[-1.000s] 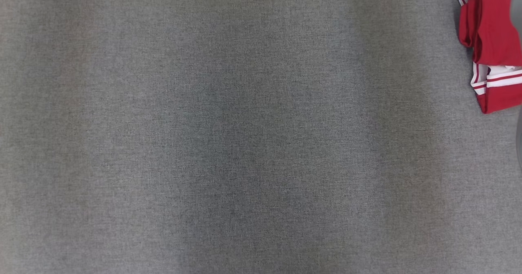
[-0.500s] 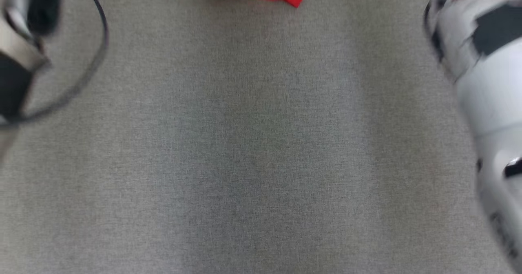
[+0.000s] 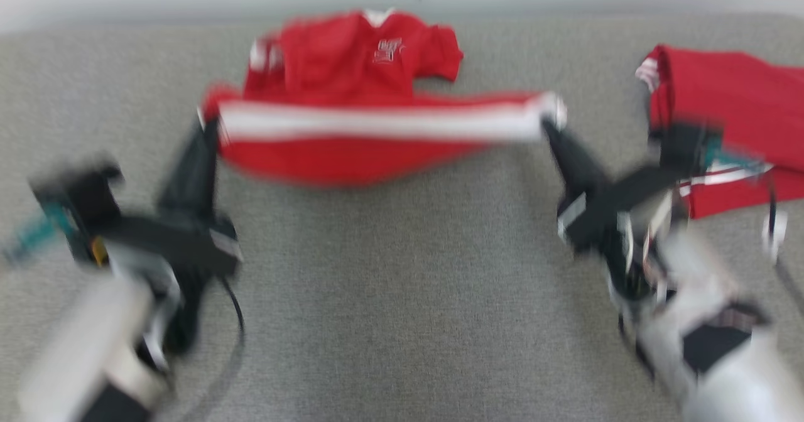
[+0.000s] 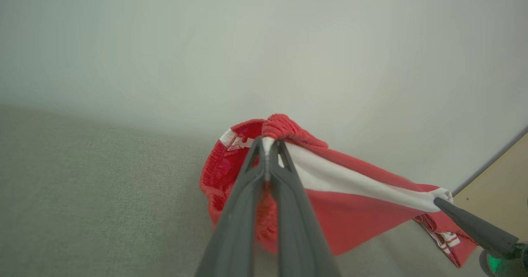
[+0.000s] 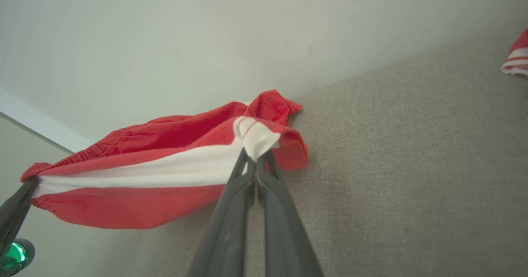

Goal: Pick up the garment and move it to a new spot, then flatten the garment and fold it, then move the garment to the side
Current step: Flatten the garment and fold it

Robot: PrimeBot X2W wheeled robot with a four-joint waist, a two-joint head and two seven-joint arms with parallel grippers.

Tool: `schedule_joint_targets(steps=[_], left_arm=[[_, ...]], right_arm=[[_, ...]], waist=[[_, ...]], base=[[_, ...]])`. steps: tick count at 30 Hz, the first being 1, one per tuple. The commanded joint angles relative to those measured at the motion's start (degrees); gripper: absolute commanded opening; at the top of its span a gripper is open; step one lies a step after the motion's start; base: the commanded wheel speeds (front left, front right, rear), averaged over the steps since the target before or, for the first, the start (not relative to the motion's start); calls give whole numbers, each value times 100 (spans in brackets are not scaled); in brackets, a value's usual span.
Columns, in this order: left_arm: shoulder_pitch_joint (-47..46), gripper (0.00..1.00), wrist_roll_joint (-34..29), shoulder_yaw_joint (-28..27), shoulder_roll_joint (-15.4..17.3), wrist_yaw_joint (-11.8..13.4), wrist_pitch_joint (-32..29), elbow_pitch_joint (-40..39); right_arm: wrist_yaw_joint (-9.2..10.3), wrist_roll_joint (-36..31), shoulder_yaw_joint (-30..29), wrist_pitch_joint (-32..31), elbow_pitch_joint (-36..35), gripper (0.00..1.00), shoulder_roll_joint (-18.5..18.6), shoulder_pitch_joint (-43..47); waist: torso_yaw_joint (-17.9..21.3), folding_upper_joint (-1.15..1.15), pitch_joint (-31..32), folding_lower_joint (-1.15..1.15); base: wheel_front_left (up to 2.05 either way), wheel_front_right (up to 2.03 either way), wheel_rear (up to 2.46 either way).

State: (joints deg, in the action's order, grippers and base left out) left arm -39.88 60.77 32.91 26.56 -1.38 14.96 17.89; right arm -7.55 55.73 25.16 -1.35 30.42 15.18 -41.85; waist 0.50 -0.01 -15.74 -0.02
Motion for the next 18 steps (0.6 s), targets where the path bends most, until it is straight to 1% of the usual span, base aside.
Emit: schedule_joint_targets(steps=[1, 2, 3, 5, 7, 9, 10, 13, 15, 18], left_arm=[[670, 0, -258, -140, -135, 96, 22, -313], [964, 0, -400, -164, -162, 142, 22, -414], [964, 0, -400, -164, -162, 142, 22, -414], [1501, 0, -541, -256, -315, 180, 22, -552], [1901, 0, -856, -313, -318, 241, 23, -568], [2312, 0, -1007, -392, -498, 178, 24, -552], [2495, 0, -1106, -443, -547, 143, 23, -499], [2880, 0, -1550, -538, -621, 158, 24, -354], [3114, 0, -1828, -542, -738, 72, 23, -224], [3366, 0, -1975, -779, -944, -65, 24, -18]], right_arm=[[10, 55, 74, 99, -257, 0, 104, 613], [10, -20, 147, 118, -354, 0, 175, 880], [10, -20, 147, 118, -354, 0, 175, 880], [10, -165, 240, 231, -494, 0, 290, 1363], [10, -238, 231, 351, -552, 0, 283, 1816], [10, -430, 252, 442, -553, 0, 363, 2193], [10, -510, 236, 494, -545, 0, 383, 2365], [10, -713, 188, 574, -531, 0, 333, 2830], [10, -810, 86, 612, -519, 0, 295, 3105], [10, -1112, 28, 601, -484, 0, 297, 3392]], waist=[[-93, 1, 364, 2], [-108, 1, 408, 2], [-108, 1, 408, 2], [-135, 1, 486, 2], [-159, 1, 541, 2], [-195, 1, 584, 2], [-211, 1, 607, 2], [-236, 1, 680, 2], [-276, 1, 739, 2], [-301, 1, 803, 2]], base=[[0, 0, 0], [0, 0, 0], [0, 0, 0], [0, 0, 0], [0, 0, 0], [0, 0, 0], [0, 0, 0], [0, 0, 0], [0, 0, 0], [0, 0, 0]])
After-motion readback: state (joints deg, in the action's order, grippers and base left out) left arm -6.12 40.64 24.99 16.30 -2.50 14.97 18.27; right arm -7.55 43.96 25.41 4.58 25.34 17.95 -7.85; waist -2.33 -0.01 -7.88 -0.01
